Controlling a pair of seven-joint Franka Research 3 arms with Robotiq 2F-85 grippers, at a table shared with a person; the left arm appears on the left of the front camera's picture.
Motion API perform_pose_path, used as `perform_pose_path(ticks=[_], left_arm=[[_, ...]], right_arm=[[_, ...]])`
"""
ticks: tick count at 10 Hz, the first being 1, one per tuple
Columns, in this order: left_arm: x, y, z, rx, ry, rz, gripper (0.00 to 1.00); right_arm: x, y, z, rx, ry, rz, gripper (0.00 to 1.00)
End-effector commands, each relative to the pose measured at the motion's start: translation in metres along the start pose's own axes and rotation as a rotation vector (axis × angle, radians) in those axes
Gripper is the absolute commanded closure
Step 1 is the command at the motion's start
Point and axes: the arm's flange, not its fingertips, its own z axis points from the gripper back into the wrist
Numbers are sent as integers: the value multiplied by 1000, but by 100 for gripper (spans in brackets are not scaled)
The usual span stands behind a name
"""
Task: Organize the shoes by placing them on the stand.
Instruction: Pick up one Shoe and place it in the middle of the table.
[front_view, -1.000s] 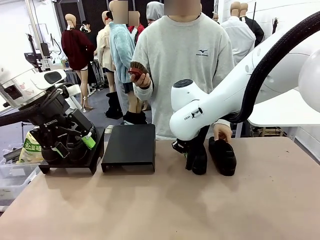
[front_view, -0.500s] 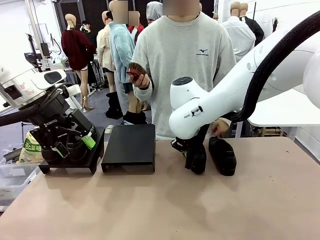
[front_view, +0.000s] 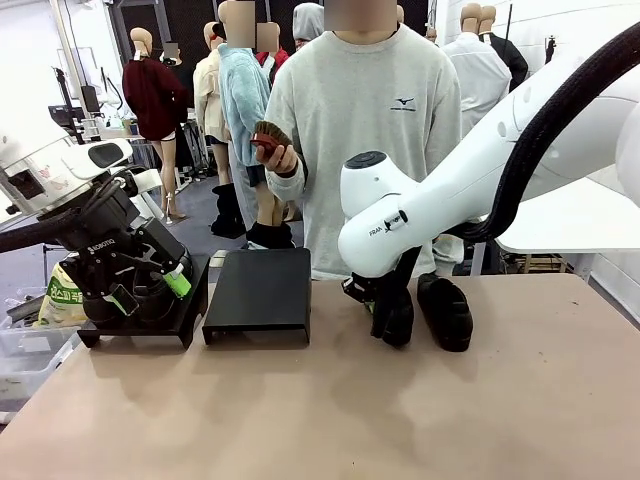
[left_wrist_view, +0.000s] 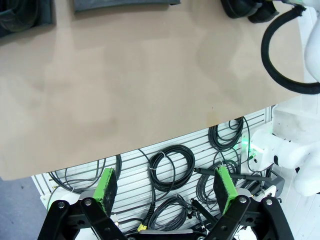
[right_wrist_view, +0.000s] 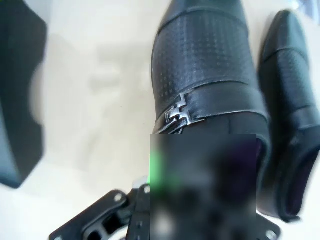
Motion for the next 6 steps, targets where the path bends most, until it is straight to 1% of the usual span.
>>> perform_pose_path(ticks=[1,3,6], left_arm=[[2,-2,0,-18,-2,-4,0],[2,-2,0,-18,-2,-4,0],[2,-2,0,-18,-2,-4,0]], right_arm=[[-41,-5,53,28,-26,30,100],[-91,-7,98,33,40,76,100],[-162,4,136,-16,45,75,100]])
